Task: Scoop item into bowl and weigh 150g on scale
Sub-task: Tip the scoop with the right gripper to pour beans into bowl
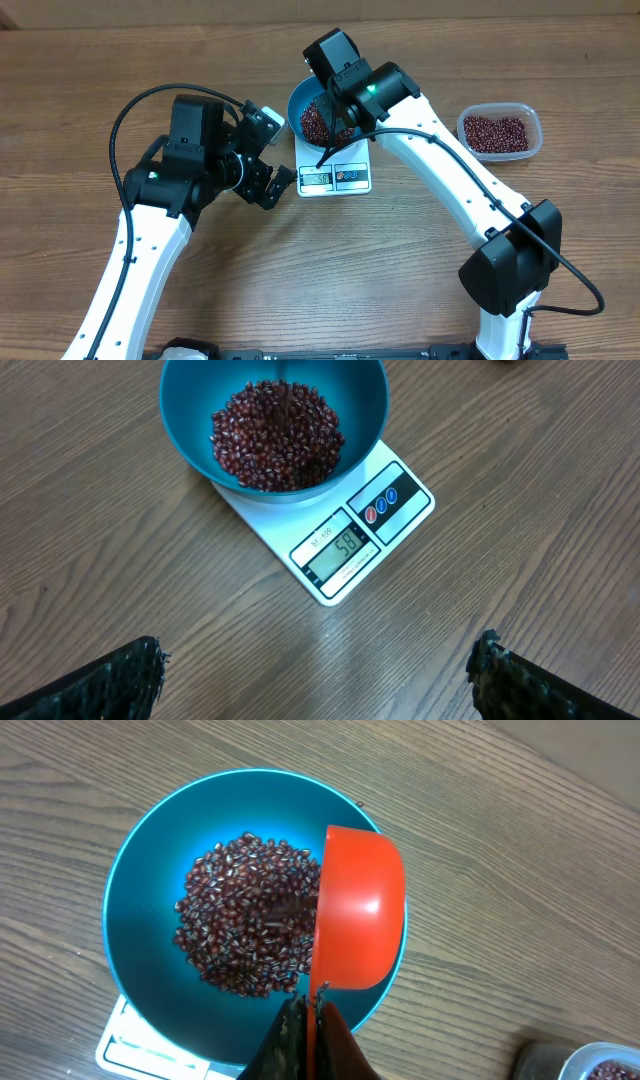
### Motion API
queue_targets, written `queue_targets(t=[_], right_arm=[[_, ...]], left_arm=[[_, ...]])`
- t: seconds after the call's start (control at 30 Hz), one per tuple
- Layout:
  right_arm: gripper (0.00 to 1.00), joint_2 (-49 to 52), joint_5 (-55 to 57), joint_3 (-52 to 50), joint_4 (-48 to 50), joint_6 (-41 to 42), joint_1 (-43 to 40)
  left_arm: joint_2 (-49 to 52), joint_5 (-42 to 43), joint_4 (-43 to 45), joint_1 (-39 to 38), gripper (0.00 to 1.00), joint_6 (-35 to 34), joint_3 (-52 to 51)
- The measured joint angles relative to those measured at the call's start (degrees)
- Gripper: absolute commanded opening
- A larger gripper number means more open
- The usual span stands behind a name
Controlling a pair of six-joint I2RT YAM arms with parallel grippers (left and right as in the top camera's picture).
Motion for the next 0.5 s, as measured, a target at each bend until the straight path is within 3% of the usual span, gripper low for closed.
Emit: queue_targets(t=[0.27,0.5], right_arm=[[0.04,-0.02,-3.61,0.00,0.00,0.02,-0.68],[0.04,-2.08,-11.17,0.00,-0.72,0.04,-6.25]], left_arm=[[0.00,-0.02,0.00,0.00,1.00,0.00,0.00],[0.00,-0.02,0.00,0.00,0.99,0.00,0.00]])
